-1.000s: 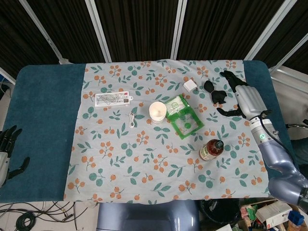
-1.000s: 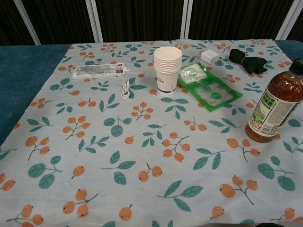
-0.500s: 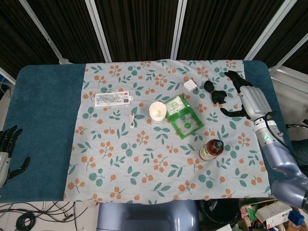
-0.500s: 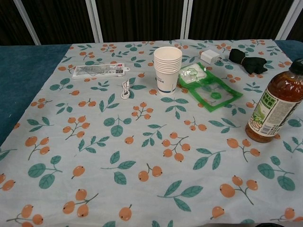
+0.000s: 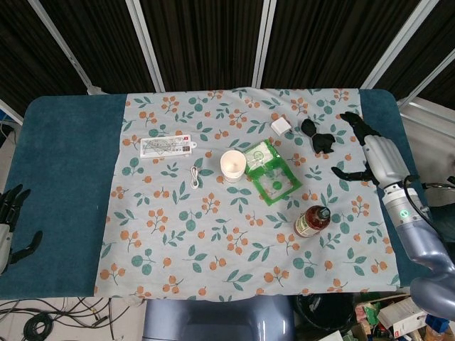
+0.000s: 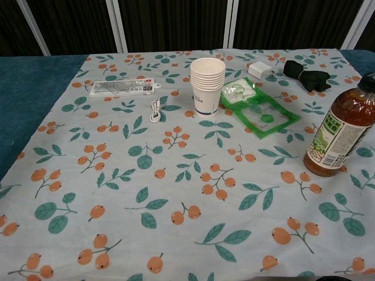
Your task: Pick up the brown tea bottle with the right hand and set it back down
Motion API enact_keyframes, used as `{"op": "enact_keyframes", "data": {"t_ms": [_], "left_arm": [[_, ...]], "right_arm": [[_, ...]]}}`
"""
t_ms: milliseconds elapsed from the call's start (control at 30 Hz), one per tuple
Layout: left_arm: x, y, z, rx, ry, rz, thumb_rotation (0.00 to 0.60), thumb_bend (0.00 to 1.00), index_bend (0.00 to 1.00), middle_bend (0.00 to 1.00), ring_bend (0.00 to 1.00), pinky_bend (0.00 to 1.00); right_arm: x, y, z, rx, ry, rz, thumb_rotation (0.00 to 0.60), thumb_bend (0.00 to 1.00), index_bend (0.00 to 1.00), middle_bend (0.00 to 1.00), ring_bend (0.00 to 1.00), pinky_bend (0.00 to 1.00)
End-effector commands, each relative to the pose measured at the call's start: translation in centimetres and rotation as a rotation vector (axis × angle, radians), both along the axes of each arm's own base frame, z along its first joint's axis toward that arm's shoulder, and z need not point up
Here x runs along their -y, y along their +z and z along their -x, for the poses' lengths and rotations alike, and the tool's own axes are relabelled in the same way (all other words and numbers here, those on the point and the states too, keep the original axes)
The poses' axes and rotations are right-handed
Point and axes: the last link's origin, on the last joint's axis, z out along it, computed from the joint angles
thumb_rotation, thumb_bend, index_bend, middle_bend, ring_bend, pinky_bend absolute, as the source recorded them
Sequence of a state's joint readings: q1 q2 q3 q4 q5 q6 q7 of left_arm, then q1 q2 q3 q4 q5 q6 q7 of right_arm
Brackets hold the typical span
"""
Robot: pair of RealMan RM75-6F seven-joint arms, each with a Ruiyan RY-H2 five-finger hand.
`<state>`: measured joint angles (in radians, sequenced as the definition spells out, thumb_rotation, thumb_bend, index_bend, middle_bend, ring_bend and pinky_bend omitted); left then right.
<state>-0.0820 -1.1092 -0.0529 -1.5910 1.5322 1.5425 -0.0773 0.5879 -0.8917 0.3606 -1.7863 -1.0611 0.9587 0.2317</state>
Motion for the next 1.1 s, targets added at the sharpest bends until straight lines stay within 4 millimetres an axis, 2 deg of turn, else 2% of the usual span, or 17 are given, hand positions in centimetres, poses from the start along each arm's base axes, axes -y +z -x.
{"op": "enact_keyframes", "data": {"t_ms": [33, 267, 500, 600, 867, 1100], "left_arm": [[0.0, 0.0, 0.0, 0.0, 0.003, -0.001, 0.6, 0.37, 0.01, 0.0, 0.0, 0.0], [0.0, 0.0, 0.0, -0.001, 0.001, -0.005, 0.6, 0.37, 0.01, 0.0, 0.0, 0.0], [0.0, 0.1, 0.0, 0.002, 0.0, -0.014, 0.6, 0.37, 0.01, 0.0, 0.0, 0.0], [0.0, 0.1, 0.0, 0.002, -0.001, -0.013, 0.6, 0.37, 0.01, 0.0, 0.0, 0.0], [0.1, 0.1, 0.0, 0.003, -0.001, -0.016, 0.6, 0.37, 0.01, 0.0, 0.0, 0.0], [0.1, 0.1, 0.1, 0.001, 0.001, -0.016, 0.6, 0.37, 0.01, 0.0, 0.0, 0.0]], "right_arm": [[-1.9, 0.4, 2.1, 0.053, -0.029, 0.008, 0.6, 0.14, 0.0, 0.02, 0.12, 0.17], [-5.0, -0.1, 5.9, 0.094, -0.058, -0.006, 0.6, 0.14, 0.0, 0.01, 0.11, 0.16], [-9.2, -2.8, 9.6, 0.189, -0.049, -0.08, 0.6, 0.14, 0.0, 0.01, 0.1, 0.15], [-10.2, -4.1, 10.8, 0.245, -0.042, -0.09, 0.6, 0.14, 0.0, 0.01, 0.1, 0.15], [-11.9, -8.5, 12.6, 0.402, -0.036, -0.118, 0.6, 0.14, 0.0, 0.01, 0.1, 0.14], [-11.8, -11.8, 13.2, 0.5, -0.038, -0.159, 0.6, 0.14, 0.0, 0.01, 0.1, 0.14]]}}
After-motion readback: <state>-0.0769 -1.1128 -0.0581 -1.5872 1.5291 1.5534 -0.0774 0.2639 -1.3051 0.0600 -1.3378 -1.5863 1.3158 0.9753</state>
